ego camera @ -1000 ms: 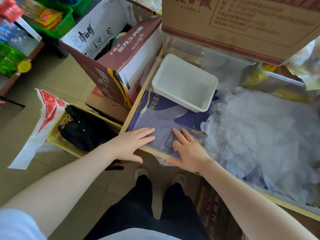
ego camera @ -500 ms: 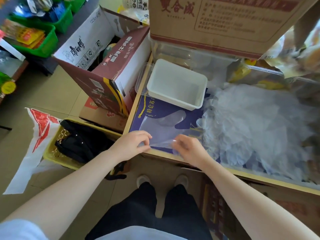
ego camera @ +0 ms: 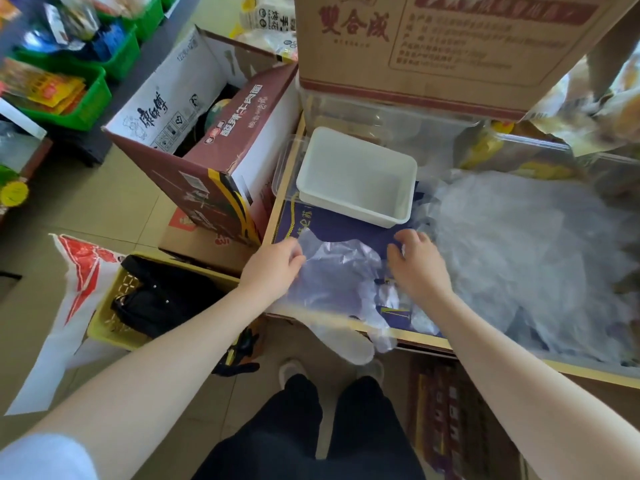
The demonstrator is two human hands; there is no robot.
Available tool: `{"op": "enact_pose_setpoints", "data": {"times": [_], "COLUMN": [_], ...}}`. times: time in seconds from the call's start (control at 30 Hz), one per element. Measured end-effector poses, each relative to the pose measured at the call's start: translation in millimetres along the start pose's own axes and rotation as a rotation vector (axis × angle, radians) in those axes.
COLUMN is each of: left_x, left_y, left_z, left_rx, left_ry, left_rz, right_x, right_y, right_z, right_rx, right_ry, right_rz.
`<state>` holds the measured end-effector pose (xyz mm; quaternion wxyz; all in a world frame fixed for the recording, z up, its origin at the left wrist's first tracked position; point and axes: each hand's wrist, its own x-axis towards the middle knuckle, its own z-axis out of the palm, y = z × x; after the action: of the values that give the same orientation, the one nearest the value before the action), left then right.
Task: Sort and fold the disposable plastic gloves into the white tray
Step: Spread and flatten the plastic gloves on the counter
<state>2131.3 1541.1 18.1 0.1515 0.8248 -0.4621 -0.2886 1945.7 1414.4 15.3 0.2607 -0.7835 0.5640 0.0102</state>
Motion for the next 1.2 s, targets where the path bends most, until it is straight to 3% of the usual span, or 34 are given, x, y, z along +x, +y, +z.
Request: {"op": "enact_pose_setpoints", "data": {"times": [0.1, 0.13, 0.2, 0.27, 0.43, 0.5, 0.6, 0.67, 0.73, 0.8, 0.93, 1.07, 1.13, 1.2], "left_x": [10.4, 12.1, 15.5, 18.2, 18.3, 18.6, 14.1, 10.6, 9.1, 10.4, 9.0, 5.9, 10.4, 16.6], "left_y": [-9.2, -10.2, -12.3, -16.3, -22.1, -21.9, -19.1, -16.6, -9.0, 1.6, 37.2, 92.1, 125.7, 160.1], "left_z": [17.4, 21.1, 27.5, 31.2, 32.4, 30.6, 27.6, 30.8, 35.4, 43.2, 67.3, 93.1, 97.2, 93.0], "left_rx": [0.158, 0.197, 0.264, 0.336, 0.561, 0.5, 0.396, 0.444, 0.411, 0.357, 0.21, 0.062, -0.021, -0.1], "left_ry": [0.033, 0.035, 0.042, 0.05, 0.063, 0.098, 0.245, 0.378, 0.427, 0.399, 0.198, 0.11, 0.142, 0.23], "left_rz": [0.008, 0.005, 0.018, 0.048, 0.08, 0.004, 0.001, 0.075, 0.127, 0.22, 0.292, 0.452, 0.518, 0.555], "right_x": [-17.7, -22.4, -23.7, -19.1, 1.6, 2.8, 2.7, 8.4, 15.2, 19.0, 22.9, 24.0, 15.8, 4.0], "right_y": [-3.6, -3.0, -0.3, 3.2, 18.9, 25.8, 50.1, 77.9, 109.3, 134.1, 159.7, 157.8, 149.5, 141.1], "right_z": [26.4, 38.2, 59.5, 68.9, 53.2, 36.6, 7.4, -7.8, -18.1, -24.8, -31.7, -53.6, -72.0, -92.9], "right_rx": [-0.108, -0.17, -0.359, -0.446, -0.446, -0.372, -0.144, -0.089, -0.105, -0.142, -0.309, -0.105, -0.022, 0.116], "right_ry": [0.02, -0.05, -0.233, -0.302, -0.148, -0.102, 0.203, 0.273, 0.169, 0.06, 0.106, 0.341, 0.382, 0.281], "right_rz": [-0.53, -0.672, -0.784, -0.683, -0.266, -0.3, -0.422, -0.23, 0.077, 0.243, 0.102, -0.112, -0.275, -0.42]}}
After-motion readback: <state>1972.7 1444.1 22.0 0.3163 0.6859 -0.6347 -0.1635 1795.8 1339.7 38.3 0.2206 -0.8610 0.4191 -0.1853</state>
